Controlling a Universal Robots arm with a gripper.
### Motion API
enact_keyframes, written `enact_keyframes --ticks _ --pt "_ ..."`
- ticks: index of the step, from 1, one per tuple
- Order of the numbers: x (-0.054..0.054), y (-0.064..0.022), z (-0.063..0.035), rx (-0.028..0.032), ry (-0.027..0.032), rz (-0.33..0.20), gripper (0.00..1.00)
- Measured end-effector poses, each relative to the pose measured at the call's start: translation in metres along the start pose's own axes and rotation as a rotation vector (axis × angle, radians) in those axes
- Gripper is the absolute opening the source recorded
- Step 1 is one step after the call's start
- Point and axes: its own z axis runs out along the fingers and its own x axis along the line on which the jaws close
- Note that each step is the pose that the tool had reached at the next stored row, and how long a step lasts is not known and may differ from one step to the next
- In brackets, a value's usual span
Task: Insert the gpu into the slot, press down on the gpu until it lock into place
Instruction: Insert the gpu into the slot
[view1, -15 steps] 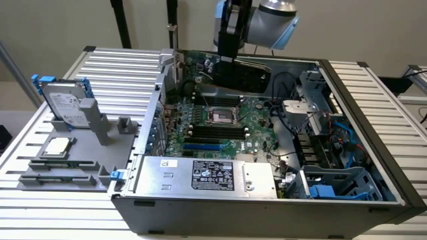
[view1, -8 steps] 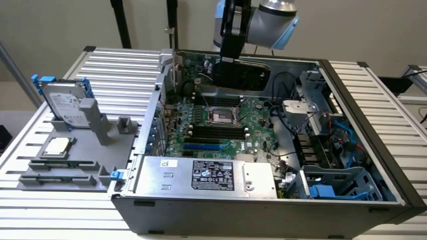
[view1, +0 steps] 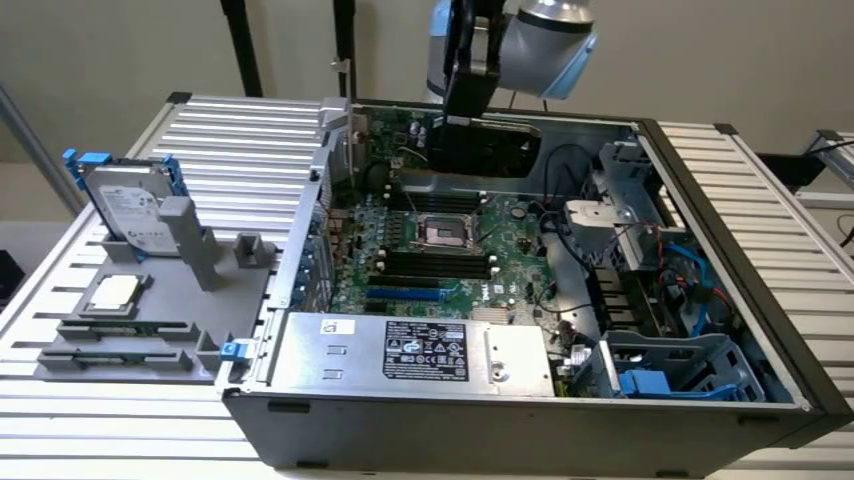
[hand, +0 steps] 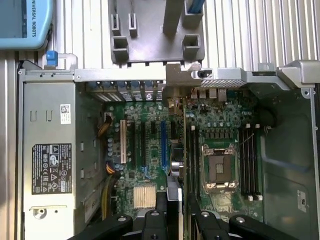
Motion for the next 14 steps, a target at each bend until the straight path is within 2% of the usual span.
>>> enact_keyframes --ticks 14 --pt "-0.001 -0.0019 0.0251 -0.0004 0.0001 -0.01 0.26"
